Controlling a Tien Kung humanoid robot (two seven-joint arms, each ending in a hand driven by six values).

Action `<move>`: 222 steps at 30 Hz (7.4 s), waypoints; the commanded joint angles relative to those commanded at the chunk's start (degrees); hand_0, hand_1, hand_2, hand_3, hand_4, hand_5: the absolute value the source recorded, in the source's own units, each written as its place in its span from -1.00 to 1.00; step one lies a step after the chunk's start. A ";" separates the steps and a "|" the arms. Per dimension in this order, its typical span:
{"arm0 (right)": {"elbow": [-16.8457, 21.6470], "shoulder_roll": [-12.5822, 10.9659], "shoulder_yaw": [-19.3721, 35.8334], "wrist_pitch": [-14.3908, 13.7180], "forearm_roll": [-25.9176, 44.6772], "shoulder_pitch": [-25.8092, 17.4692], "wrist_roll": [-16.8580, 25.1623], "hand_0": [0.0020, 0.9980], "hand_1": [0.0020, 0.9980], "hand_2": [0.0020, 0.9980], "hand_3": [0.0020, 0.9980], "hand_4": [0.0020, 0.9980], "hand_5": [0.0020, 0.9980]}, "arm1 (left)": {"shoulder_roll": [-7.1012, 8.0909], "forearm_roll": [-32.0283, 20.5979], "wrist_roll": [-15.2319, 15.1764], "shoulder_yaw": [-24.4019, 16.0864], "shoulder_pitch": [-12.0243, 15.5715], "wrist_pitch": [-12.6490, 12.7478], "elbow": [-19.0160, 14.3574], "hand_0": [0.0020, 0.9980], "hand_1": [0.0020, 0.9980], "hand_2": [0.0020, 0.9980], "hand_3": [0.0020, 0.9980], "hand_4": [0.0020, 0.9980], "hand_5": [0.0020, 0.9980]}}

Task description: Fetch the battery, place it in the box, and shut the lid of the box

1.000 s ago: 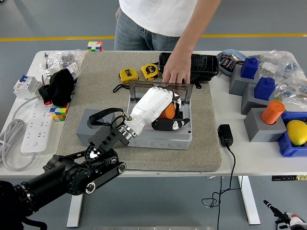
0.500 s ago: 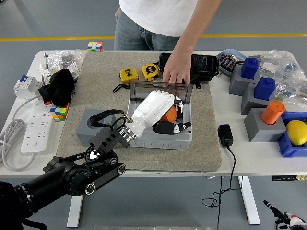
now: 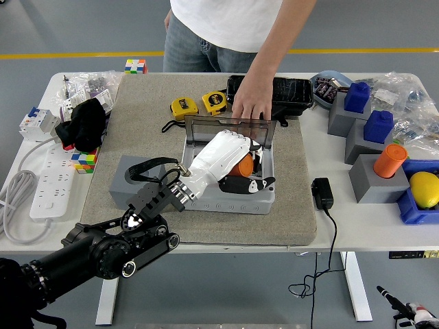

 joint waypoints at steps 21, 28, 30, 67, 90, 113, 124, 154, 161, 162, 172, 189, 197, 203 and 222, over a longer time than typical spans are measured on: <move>0.00 0.12 -0.61 -0.08 0.74 0.24 0.08 0.66 0.53 0.49 0.65 1.00 1.00 | 0.00 -0.47 -1.82 0.45 -0.45 -0.21 1.12 -0.49 -0.05 -0.24 -0.29 0.54 -0.05; 0.00 0.03 -0.15 -0.05 0.26 0.19 -0.03 0.66 0.53 0.49 0.64 1.00 1.00 | 0.00 -1.01 -2.59 0.43 -0.38 -1.41 1.49 0.18 0.27 0.00 -0.13 0.55 -0.05; 0.00 0.01 -0.25 -0.05 0.34 0.19 -0.03 0.66 0.53 0.49 0.65 1.00 1.00 | 0.00 -1.06 -2.89 0.36 -0.33 -1.64 1.47 0.71 0.50 0.31 0.13 0.57 -0.06; 0.00 0.22 -0.08 -0.16 0.75 0.07 0.08 0.66 0.53 0.49 0.65 1.00 1.00 | 0.85 4.95 1.78 -5.57 4.68 -11.20 -12.30 0.08 0.22 0.14 0.16 0.79 0.36; 0.00 0.16 0.04 -0.24 0.98 -0.03 0.14 0.66 0.53 0.49 0.65 1.00 1.00 | 3.39 5.04 -0.74 -12.73 8.66 -9.08 -16.23 0.14 0.03 0.16 0.15 0.89 1.00; 0.00 0.15 0.36 -0.30 1.14 0.03 0.10 0.66 0.53 0.49 0.64 1.00 1.00 | 4.97 -13.33 -4.95 -39.30 13.81 -23.67 -22.27 1.00 1.00 0.94 0.90 1.00 1.00; 0.00 0.19 0.76 -0.29 1.01 0.15 0.09 0.66 0.53 0.49 0.64 1.00 1.00 | 5.37 -8.87 -2.19 -38.99 14.94 -23.90 -20.72 1.00 1.00 0.99 0.95 1.00 1.00; 0.00 -0.26 0.15 -0.22 0.90 0.25 -0.06 0.65 0.53 0.49 0.65 1.00 1.00 | 7.83 8.17 5.86 -36.35 15.85 -26.89 -20.70 1.00 0.81 0.59 0.61 1.00 1.00; 0.00 -0.36 -0.21 -0.24 1.10 0.39 -0.06 0.66 0.53 0.49 0.65 1.00 1.00 | 9.29 11.94 7.60 -35.83 16.40 -28.18 -22.25 1.00 0.74 0.54 0.56 1.00 1.00; 0.00 -0.37 -0.24 -0.25 1.13 0.40 -0.05 0.66 0.53 0.49 0.65 1.00 1.00 | 9.62 12.31 7.70 -35.66 16.43 -28.39 -22.46 1.00 0.71 0.51 0.55 1.00 1.00; 0.00 -0.58 0.32 -0.23 0.68 0.60 -0.12 0.66 0.53 0.49 0.64 1.00 1.00 | 11.91 13.31 8.78 -34.08 16.57 -30.38 -25.27 1.00 0.64 0.45 0.47 1.00 1.00; 0.00 -0.92 0.91 -0.27 0.52 0.91 -0.12 0.66 0.53 0.49 0.64 1.00 1.00 | 17.90 13.71 9.92 -27.71 17.53 -31.88 -30.32 1.00 0.61 0.39 0.42 1.00 1.00; 0.00 -1.04 1.19 -0.24 0.30 0.94 -0.17 0.66 0.53 0.49 0.64 1.00 1.00 | 20.03 14.02 10.00 -25.51 17.41 -31.98 -31.41 1.00 0.61 0.39 0.42 1.00 1.00; 0.00 -1.14 1.45 -0.26 0.19 1.06 -0.20 0.66 0.53 0.49 0.64 1.00 1.00 | 21.57 14.05 10.10 -23.74 17.10 -32.28 -31.82 1.00 0.61 0.39 0.42 1.00 1.00; 0.00 -0.73 2.62 -0.20 -0.82 1.06 -0.36 0.65 0.53 0.49 0.64 1.00 1.00 | 17.52 6.38 6.30 -32.61 18.96 -28.54 -30.51 0.86 0.60 0.43 0.43 1.00 1.00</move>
